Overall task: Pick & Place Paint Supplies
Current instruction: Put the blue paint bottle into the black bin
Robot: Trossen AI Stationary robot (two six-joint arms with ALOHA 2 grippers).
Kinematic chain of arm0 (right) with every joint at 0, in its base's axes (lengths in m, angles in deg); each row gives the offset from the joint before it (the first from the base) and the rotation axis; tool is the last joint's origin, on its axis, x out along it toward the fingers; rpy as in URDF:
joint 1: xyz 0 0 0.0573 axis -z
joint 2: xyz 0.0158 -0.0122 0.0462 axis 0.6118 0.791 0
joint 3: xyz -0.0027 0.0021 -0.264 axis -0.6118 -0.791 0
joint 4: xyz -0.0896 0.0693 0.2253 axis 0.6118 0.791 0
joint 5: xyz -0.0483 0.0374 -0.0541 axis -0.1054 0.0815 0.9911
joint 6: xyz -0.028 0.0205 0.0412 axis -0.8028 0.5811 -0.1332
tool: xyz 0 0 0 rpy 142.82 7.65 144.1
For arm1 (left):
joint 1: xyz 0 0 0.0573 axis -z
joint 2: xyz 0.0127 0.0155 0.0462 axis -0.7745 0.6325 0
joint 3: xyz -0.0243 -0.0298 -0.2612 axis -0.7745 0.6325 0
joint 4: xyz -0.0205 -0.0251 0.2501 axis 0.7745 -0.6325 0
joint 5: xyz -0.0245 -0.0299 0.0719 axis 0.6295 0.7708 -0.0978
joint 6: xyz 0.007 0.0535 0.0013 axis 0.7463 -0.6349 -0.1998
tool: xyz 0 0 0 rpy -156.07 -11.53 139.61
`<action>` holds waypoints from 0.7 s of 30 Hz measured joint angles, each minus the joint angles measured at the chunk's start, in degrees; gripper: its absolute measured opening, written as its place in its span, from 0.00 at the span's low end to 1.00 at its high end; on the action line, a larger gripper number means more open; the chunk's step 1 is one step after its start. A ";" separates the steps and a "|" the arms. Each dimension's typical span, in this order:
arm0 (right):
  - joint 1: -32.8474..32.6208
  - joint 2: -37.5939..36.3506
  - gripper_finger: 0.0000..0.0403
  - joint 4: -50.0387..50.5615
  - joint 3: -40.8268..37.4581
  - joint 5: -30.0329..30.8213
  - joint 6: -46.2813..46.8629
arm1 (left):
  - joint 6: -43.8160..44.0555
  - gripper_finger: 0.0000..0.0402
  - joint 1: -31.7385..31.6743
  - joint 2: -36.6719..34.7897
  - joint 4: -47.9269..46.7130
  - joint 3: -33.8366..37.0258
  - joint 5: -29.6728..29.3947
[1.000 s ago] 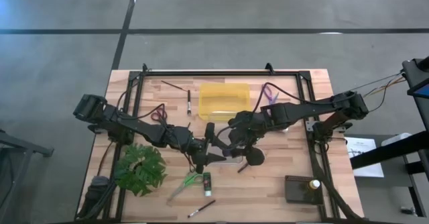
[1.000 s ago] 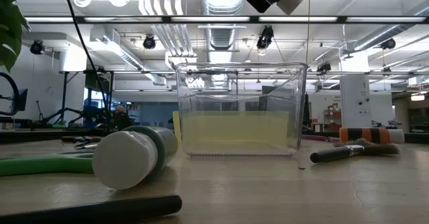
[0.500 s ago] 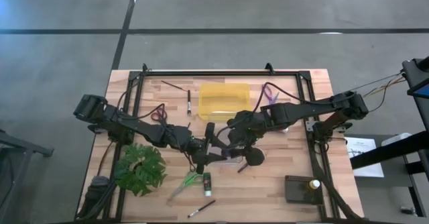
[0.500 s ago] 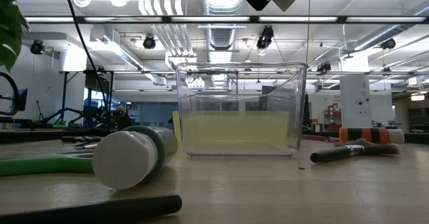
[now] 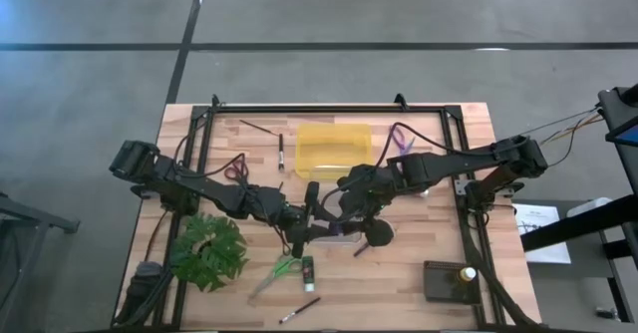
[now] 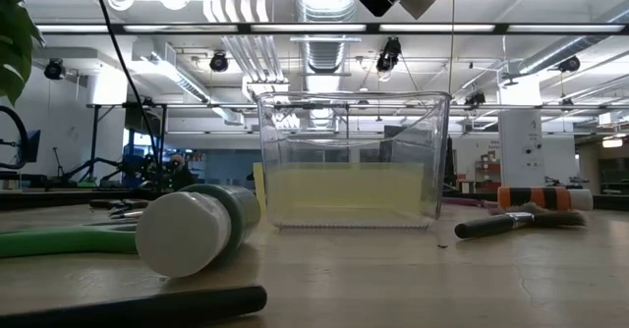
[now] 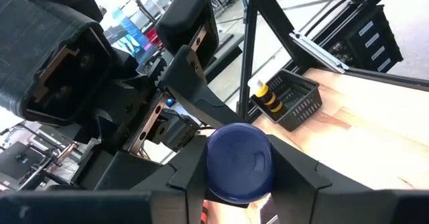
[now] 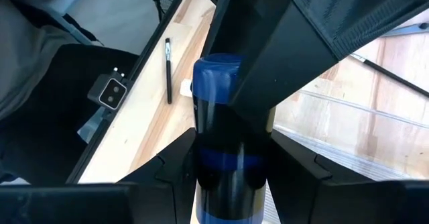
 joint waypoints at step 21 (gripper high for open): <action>-0.05 -1.27 0.78 -1.17 0.03 2.56 -1.28 | -1.53 0.32 -0.13 -0.40 -4.84 0.15 -4.36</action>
